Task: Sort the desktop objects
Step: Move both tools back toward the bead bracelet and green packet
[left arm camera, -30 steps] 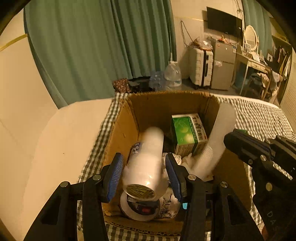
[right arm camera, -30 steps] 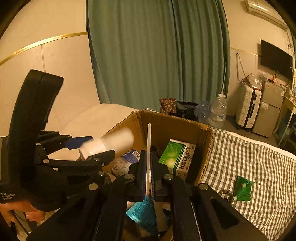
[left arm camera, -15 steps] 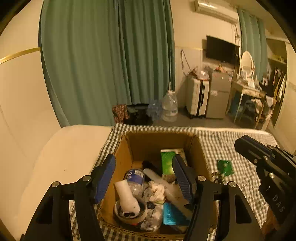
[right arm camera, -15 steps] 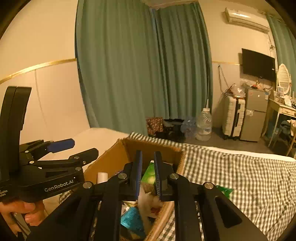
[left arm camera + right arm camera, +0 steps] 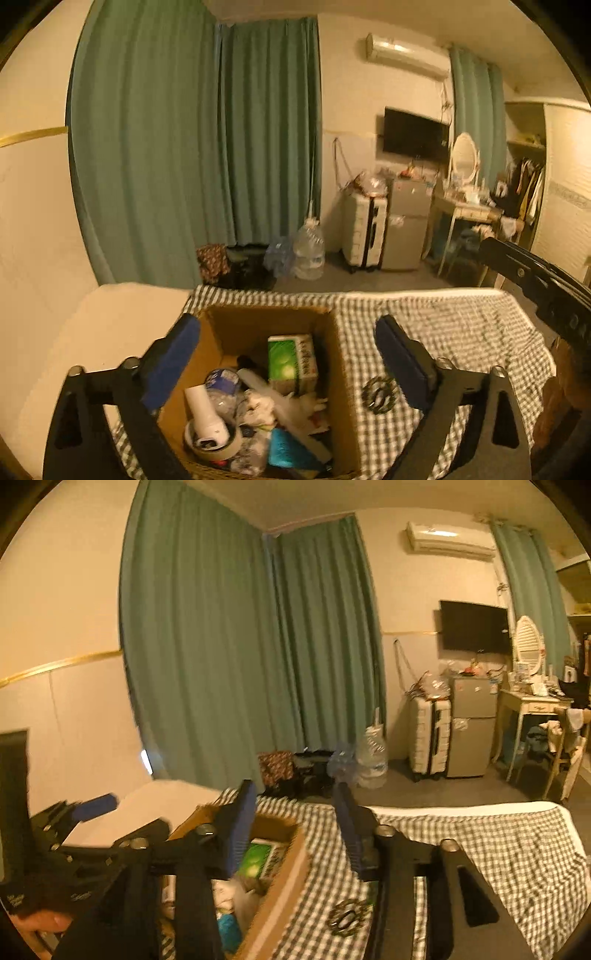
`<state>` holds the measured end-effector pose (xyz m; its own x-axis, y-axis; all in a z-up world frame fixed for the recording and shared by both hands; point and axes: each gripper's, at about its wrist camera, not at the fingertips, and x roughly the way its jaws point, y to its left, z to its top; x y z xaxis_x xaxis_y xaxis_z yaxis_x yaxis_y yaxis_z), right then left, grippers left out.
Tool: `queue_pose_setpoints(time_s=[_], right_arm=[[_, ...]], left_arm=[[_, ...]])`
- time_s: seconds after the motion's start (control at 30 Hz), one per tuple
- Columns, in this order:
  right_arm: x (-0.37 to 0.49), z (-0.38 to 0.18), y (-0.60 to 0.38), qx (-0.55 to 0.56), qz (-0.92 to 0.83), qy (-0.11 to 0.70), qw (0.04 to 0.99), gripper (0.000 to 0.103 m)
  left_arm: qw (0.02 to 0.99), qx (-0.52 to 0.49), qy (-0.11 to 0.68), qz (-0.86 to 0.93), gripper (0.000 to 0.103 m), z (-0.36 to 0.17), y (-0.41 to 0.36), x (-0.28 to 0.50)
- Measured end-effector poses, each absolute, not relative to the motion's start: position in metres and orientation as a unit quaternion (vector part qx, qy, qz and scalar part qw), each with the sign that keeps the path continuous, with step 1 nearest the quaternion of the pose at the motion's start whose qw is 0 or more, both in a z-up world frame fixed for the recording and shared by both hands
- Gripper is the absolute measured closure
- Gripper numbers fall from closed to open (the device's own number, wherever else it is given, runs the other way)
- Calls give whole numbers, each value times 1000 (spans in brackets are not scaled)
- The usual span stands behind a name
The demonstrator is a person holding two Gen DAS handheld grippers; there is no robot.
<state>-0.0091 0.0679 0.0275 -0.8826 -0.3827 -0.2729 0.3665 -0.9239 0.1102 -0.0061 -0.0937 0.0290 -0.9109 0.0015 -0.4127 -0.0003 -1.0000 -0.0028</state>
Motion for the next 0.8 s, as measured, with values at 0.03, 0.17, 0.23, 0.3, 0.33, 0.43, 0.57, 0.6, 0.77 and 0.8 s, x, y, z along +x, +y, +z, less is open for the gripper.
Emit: queue_pose_setpoints(time_s=[0.03,0.17,0.23,0.3,0.33,0.43,0.57,0.6,0.77,0.8], right_arm=[[-9,32,76,141,-972,-30,186,52],[-9,43,102,131,-976,-41,168,30],[-9,46,114,127,-978,-44,161,19],[-10,47,124,129,-979,-38,154,10],[-10,46,128,131,-979,-34,151,8],[-15,40,139,138,-980,-11,141,0],[-24,33,158,148,-981,1,123,1],[-24,30,163,148,-981,2,121,1],[-46,8,187,170,-980,14,101,1],[-56,-1,193,180,-979,15,92,1]], left_arm=[[4,-198,-4,980,0,33,-90,-1],[21,-159,-7,987,0,44,-73,17],[33,-152,-2,988,0,42,-64,20],[40,-153,6,987,0,38,-54,20],[41,-156,11,987,0,35,-49,18],[49,-171,20,984,0,25,-34,10],[68,-198,19,978,0,8,-14,-1],[71,-207,21,976,0,2,-9,-5],[83,-264,23,961,0,-31,15,-28],[87,-276,26,957,0,-38,22,-33]])
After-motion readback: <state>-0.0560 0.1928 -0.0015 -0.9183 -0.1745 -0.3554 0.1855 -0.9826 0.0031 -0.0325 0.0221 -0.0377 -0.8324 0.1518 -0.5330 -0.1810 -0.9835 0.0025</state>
